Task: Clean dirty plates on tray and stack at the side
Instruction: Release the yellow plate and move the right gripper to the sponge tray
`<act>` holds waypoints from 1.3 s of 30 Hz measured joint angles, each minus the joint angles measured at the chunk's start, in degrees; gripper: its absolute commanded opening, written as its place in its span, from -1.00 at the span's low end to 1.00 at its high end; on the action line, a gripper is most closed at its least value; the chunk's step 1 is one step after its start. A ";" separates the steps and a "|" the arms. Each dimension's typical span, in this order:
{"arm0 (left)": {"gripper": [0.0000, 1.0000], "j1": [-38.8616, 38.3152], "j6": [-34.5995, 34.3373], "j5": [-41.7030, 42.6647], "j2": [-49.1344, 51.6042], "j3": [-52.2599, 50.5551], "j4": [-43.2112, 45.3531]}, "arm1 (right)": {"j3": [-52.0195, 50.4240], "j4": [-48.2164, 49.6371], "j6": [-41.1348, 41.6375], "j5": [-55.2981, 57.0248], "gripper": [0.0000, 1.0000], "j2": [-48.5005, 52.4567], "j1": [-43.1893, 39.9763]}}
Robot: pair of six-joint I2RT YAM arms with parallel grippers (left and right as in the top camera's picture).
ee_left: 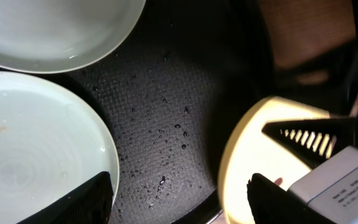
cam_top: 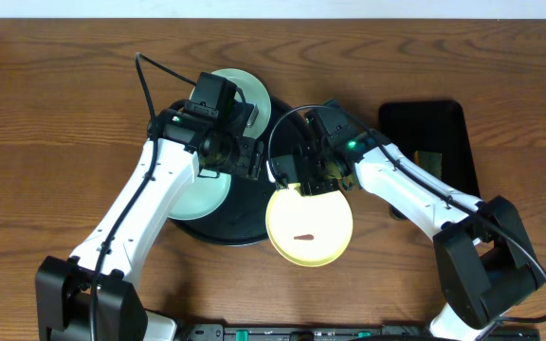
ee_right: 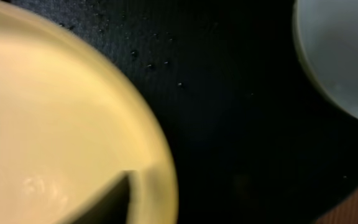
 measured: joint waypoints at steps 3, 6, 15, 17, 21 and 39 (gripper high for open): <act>0.43 0.00 0.00 0.00 0.00 0.00 -0.07 | 0.00 2.60 2.47 0.50 0.38 -0.04 0.00; 0.43 0.00 0.00 0.37 0.00 0.00 -0.68 | 0.00 5.01 6.56 0.96 0.40 -0.87 -0.22; 0.43 -1.70 0.74 4.68 0.37 0.00 -4.92 | 0.13 4.87 33.79 5.22 0.97 -14.05 -5.95; 0.42 -3.37 1.05 5.05 1.25 0.00 -5.79 | 0.37 2.32 41.48 5.70 0.84 -17.53 -9.11; 0.42 -7.93 1.18 5.51 3.67 0.00 -5.77 | 0.85 -5.84 54.86 6.27 0.77 -22.16 -17.09; 0.31 -14.86 1.36 -1.70 14.27 0.04 4.44 | 0.83 -20.98 68.11 7.10 0.82 -23.04 -31.15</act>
